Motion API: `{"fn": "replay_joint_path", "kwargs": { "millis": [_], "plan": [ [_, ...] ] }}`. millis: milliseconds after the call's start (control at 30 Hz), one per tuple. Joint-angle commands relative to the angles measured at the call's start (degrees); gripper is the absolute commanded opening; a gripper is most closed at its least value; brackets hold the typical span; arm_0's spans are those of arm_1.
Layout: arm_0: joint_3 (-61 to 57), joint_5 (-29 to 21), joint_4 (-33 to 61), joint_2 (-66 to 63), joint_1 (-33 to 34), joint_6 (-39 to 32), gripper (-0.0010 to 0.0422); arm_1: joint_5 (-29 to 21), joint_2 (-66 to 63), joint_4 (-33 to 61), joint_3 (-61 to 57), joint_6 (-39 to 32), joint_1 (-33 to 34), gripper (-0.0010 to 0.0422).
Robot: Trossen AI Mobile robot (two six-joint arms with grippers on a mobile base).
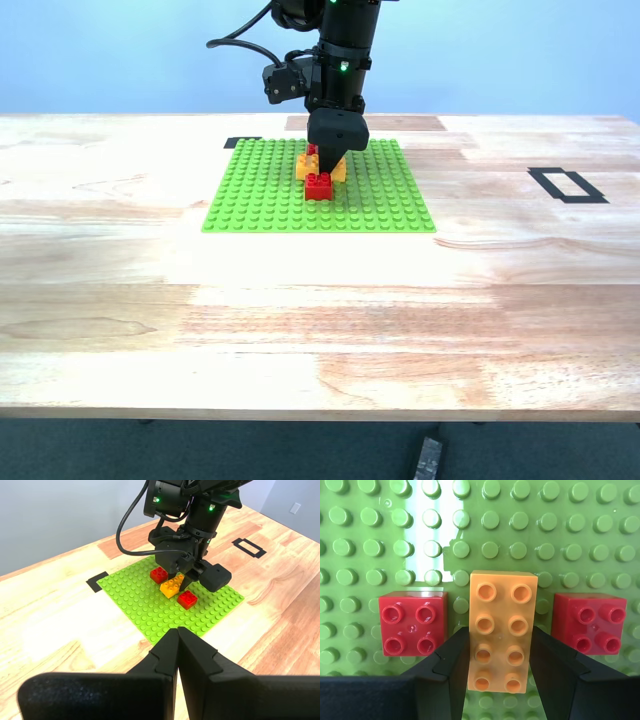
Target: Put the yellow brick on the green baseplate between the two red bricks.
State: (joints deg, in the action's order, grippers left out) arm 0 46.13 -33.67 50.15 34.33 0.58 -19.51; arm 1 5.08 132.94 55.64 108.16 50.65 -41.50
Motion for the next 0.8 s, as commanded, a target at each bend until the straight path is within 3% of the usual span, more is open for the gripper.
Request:
{"fn": "replay_joint_path", "kwargs": {
  "millis": [33, 267, 800],
  "plan": [
    [0.0, 0.0, 0.0, 0.0, 0.0, 0.0, 0.0, 0.7, 0.2, -0.4, 0.0, -1.2, -0.1, 0.0137],
    [0.0, 0.1, 0.0, 0.0, 0.0, 0.0, 0.0, 0.8, -0.4, -0.7, 0.0, -1.4, -0.2, 0.021],
    [0.0, 0.1, -0.4, 0.0, 0.0, -1.0, 0.0, 0.4, -6.4, -2.1, 0.4, -2.5, -0.4, 0.0197]
  ]
}}
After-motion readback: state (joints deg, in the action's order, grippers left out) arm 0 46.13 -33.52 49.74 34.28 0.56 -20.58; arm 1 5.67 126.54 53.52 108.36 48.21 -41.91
